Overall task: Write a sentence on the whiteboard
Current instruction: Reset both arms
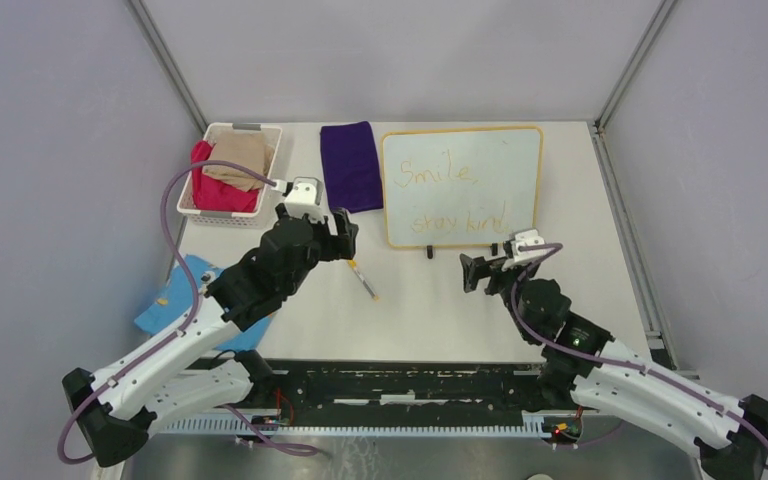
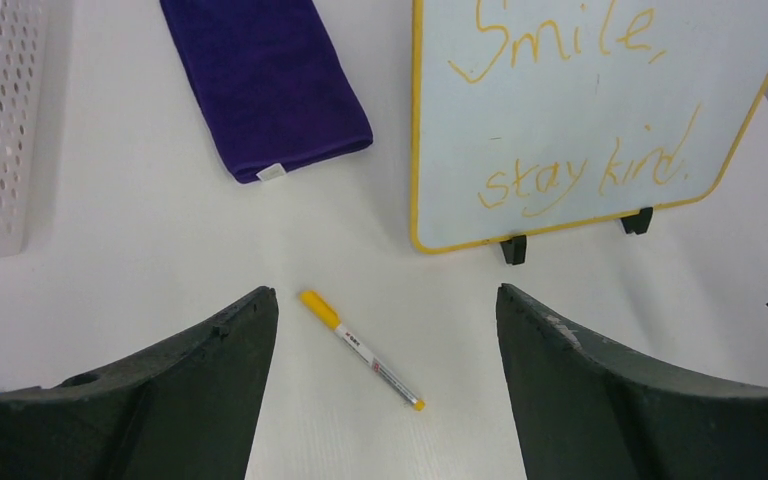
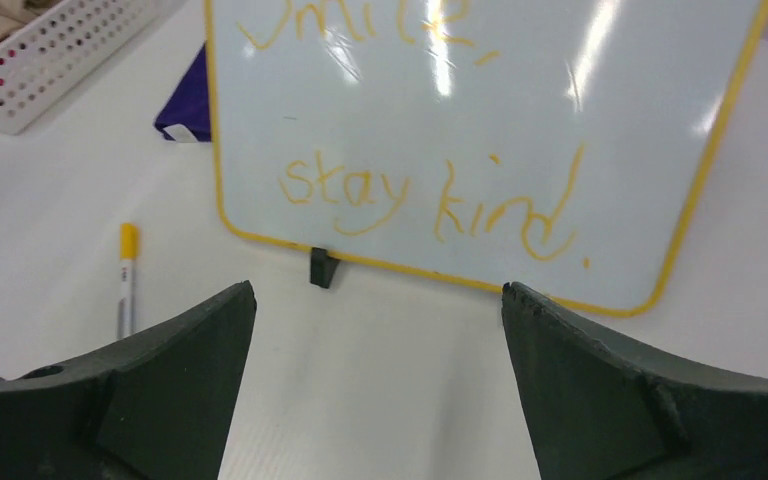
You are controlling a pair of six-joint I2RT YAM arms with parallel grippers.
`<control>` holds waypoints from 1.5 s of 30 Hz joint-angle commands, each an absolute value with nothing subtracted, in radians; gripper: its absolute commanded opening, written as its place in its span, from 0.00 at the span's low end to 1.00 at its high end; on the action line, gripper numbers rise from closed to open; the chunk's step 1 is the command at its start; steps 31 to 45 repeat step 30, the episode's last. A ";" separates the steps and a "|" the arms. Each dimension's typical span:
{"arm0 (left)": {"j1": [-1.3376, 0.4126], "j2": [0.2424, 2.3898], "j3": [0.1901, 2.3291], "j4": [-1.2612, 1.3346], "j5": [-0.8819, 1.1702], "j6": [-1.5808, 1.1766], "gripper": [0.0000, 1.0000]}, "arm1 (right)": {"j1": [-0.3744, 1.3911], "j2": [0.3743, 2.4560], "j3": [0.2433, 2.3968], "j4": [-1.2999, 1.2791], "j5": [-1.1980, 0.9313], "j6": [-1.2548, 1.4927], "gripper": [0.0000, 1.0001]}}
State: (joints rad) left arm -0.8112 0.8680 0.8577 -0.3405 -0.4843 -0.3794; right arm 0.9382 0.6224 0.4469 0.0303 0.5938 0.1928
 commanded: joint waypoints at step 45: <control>-0.810 0.949 0.831 -0.120 -0.370 -0.347 0.86 | 0.759 0.783 0.627 -0.044 0.848 0.245 0.98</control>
